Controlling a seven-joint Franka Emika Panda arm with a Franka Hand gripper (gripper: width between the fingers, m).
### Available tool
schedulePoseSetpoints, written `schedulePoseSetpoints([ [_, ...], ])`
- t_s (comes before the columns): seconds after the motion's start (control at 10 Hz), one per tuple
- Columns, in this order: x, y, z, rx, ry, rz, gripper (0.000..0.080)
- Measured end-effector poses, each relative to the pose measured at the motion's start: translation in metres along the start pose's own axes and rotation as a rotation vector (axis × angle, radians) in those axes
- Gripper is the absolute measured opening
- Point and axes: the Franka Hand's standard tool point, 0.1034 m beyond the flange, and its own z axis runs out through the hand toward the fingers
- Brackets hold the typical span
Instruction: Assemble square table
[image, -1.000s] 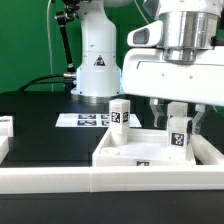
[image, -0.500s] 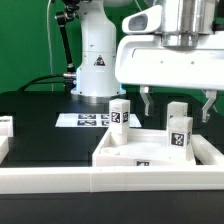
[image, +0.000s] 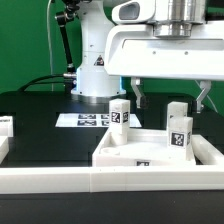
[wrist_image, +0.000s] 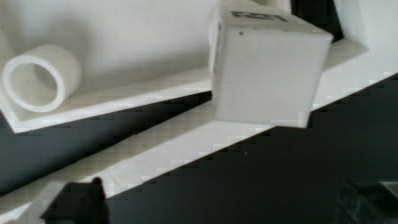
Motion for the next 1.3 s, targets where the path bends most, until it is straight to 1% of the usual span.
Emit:
schedulePoseSetpoints([
  [0.1,0.000,0.002,0.001,0.004,0.024,-0.088,0.0649],
  [0.2,0.003,0.015,0.001,0.005,0.021,-0.219,0.0649],
  [0.3,0.014,0.038,-0.002,0.007,0.019,-0.318,0.0649],
  [0.4,0.022,0.058,-0.005,0.009,0.021,-0.347,0.0649],
  [0.6,0.021,0.059,-0.003,0.003,0.018,-0.318,0.0649],
  [0.9,0.030,0.078,-0.003,-0.004,0.018,-0.299,0.0649],
  [1.0,0.034,0.087,-0.004,-0.005,0.021,-0.322,0.0649],
  [1.1,0.037,0.106,-0.007,-0.004,0.029,-0.421,0.0649],
  [1.2,0.037,0.132,-0.007,-0.011,0.030,-0.463,0.0649],
  [1.3,0.038,0.150,-0.006,-0.016,0.027,-0.472,0.0649],
])
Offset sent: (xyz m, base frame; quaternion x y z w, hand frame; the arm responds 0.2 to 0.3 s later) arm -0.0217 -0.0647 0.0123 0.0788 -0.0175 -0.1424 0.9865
